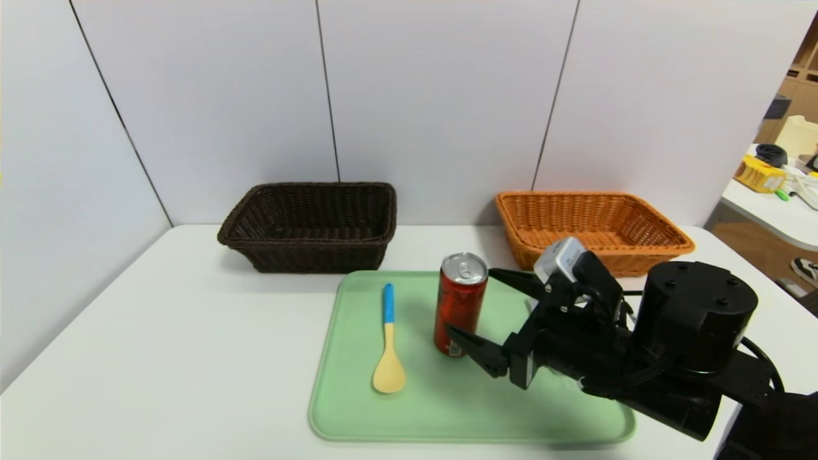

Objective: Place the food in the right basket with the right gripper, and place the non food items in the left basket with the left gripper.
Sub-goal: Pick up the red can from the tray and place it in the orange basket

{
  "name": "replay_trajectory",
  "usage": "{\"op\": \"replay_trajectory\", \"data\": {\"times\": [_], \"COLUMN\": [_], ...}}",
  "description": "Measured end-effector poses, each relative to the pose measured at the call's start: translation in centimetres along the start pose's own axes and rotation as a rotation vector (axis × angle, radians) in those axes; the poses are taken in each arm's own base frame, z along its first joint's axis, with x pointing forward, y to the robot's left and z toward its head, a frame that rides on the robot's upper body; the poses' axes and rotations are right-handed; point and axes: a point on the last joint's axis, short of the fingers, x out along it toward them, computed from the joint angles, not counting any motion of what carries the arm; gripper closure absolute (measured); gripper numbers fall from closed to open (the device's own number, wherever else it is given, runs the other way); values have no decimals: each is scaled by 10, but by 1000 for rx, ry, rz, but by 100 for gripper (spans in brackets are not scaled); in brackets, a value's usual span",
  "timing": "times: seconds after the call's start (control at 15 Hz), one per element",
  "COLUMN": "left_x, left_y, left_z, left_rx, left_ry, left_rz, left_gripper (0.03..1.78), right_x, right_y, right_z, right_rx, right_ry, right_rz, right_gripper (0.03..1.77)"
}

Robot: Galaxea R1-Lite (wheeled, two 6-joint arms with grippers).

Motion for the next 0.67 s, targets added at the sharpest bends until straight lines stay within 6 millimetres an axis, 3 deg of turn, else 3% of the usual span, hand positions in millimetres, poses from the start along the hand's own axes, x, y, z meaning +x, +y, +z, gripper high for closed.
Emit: {"op": "replay_trajectory", "data": {"times": [0.67], "left_x": [0], "left_y": [0], "left_z": [0], "left_rx": [0], "left_ry": [0], "left_rz": [0], "left_gripper": [12], "right_x": [37], "right_y": [-8], "right_z": [-19], "right_rx": [2], "right_ry": [-23], "right_rz": [-27], "right_gripper": [10]}}
